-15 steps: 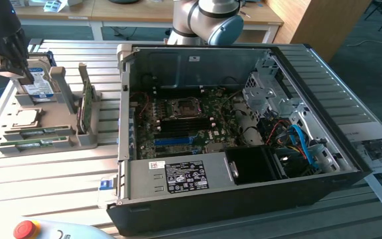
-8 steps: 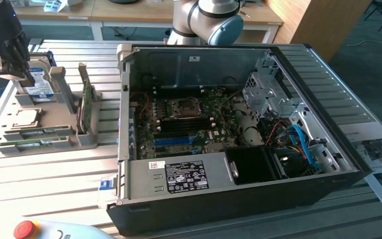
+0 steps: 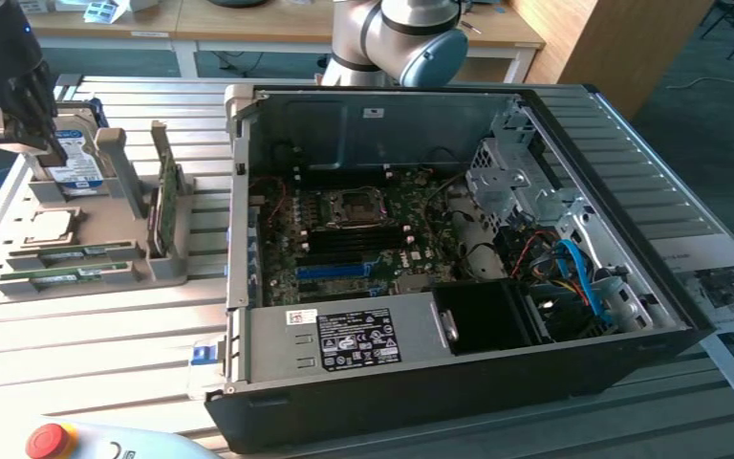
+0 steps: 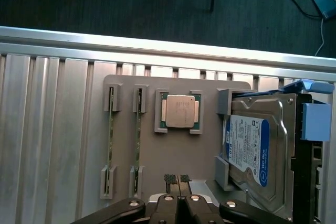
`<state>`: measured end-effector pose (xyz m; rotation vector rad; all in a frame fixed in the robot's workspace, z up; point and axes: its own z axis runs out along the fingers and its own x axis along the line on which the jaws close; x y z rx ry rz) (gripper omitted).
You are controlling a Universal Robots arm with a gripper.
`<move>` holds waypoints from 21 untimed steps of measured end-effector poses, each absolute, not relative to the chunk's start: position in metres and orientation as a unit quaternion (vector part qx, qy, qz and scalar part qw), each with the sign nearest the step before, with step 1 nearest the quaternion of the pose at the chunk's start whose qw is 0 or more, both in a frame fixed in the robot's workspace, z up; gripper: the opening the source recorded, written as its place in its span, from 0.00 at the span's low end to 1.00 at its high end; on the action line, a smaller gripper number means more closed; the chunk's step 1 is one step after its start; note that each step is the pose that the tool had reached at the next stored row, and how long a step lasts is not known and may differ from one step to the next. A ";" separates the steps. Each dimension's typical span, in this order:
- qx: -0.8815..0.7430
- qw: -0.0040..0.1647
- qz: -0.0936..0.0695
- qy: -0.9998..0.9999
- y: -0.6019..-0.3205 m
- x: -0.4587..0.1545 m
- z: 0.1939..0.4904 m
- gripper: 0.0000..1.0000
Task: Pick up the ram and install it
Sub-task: 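Pick up the ram and move it above insertion slot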
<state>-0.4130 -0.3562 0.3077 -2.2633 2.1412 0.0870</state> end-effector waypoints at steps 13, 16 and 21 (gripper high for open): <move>-0.726 0.012 0.028 0.687 -0.374 -0.413 0.308 0.11; -0.726 0.012 0.028 0.687 -0.379 -0.413 0.308 0.11; -0.726 0.012 0.028 0.687 -0.387 -0.413 0.308 0.11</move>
